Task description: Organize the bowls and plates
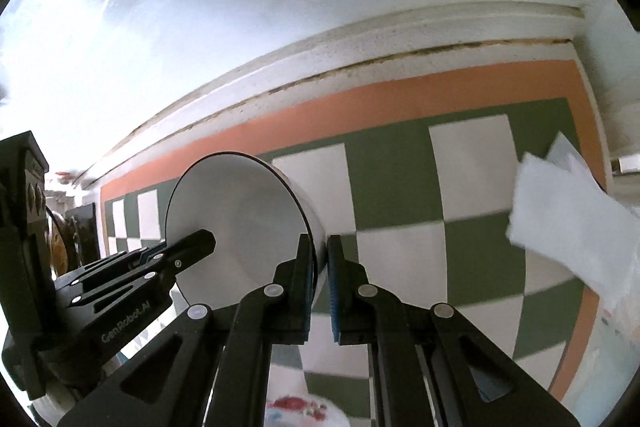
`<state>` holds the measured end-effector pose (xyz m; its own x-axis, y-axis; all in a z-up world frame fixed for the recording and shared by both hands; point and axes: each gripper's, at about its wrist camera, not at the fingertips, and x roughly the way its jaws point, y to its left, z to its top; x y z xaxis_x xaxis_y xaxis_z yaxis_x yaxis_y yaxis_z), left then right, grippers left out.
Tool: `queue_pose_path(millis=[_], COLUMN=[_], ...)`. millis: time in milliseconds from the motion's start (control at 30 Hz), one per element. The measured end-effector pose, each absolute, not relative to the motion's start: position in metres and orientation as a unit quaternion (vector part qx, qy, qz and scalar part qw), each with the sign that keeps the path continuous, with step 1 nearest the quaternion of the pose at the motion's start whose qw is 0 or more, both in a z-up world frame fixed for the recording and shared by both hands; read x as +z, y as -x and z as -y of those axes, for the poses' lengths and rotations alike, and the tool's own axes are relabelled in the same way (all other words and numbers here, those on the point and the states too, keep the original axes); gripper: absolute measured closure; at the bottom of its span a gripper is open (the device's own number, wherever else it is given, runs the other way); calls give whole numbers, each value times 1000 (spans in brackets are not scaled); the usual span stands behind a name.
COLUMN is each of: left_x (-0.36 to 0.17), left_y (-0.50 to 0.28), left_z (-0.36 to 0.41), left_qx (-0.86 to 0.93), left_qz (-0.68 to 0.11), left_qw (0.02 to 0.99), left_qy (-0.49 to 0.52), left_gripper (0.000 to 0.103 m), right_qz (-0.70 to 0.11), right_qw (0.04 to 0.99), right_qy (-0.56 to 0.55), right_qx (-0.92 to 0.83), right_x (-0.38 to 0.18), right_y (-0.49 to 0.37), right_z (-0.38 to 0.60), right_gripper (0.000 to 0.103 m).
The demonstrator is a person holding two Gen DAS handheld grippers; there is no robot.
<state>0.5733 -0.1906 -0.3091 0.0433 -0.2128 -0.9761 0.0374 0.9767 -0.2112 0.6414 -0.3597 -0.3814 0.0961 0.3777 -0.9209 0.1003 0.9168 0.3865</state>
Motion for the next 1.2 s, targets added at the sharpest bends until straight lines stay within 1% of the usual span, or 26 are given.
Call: queue_pose_path(millis=[267,600,833,1200], left_x=[-281,-269,-275,-298], left_y=[-518,-443,-403,-374], left_z=[181,177,177,183], left_qx=[-105,-127,-140,-145], left_qz=[-679,-683,-695,-714], left_qw=[724,717,704,685], left_qy=[57,49,39,19], left_gripper=[95,95,95,95], right_qz=[-655,-654,-662,-681], right_qw=[729,730,724,704], right_qy=[-174,-173,-174,-187], right_qx=[97,94,86,77], right_x=[-346,-322,-331,-362], right_y=[-578,-486,-440,-399], right_z=[356,349,347,350], right_gripper=[95,95,94,95])
